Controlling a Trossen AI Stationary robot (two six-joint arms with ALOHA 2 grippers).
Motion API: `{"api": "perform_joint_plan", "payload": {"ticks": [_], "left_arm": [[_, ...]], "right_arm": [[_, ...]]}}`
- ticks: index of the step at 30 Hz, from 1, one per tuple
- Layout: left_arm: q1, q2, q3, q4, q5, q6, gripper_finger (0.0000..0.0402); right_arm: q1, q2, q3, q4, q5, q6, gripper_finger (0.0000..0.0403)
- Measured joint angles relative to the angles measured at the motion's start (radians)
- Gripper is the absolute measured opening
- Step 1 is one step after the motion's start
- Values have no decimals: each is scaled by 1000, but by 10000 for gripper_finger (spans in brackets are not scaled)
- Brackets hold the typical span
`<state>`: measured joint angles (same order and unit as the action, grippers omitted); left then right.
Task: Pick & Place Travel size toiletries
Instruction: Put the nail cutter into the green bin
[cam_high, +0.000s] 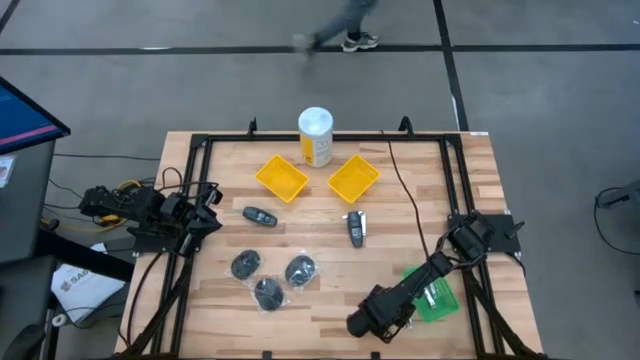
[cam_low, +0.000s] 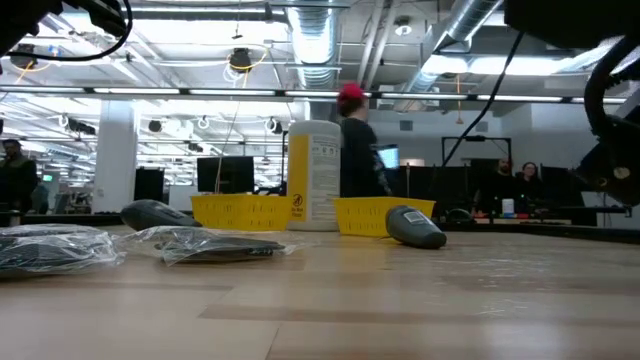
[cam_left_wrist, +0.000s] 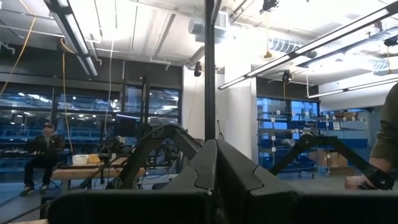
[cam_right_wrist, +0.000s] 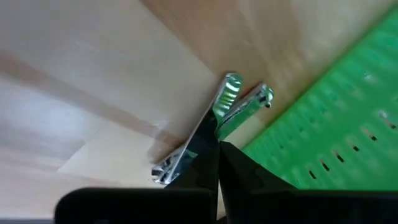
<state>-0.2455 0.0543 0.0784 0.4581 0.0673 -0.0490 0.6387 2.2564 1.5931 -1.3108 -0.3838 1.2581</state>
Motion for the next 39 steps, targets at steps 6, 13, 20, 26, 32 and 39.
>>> {"api": "perform_joint_plan", "payload": {"ticks": [6, 13, 20, 26, 32, 39], "left_arm": [[0, 0, 0, 2, 0, 0, 2], [0, 0, 0, 9, 0, 0, 2], [0, 0, 0, 15, 0, 0, 2], [0, 0, 0, 15, 0, 0, 2], [0, 0, 0, 15, 0, 0, 2], [0, 0, 0, 14, 0, 0, 2]], "right_arm": [[-51, 1, 46, 9, 63, -53, 0], [-111, 4, 124, 23, 171, -135, 0], [-136, 4, 277, -101, 211, -469, 0], [-47, 2, 387, -102, 370, -786, 23], [6, -5, 361, -55, 347, -858, 132], [14, -145, 168, 202, 415, -891, 269]]}}
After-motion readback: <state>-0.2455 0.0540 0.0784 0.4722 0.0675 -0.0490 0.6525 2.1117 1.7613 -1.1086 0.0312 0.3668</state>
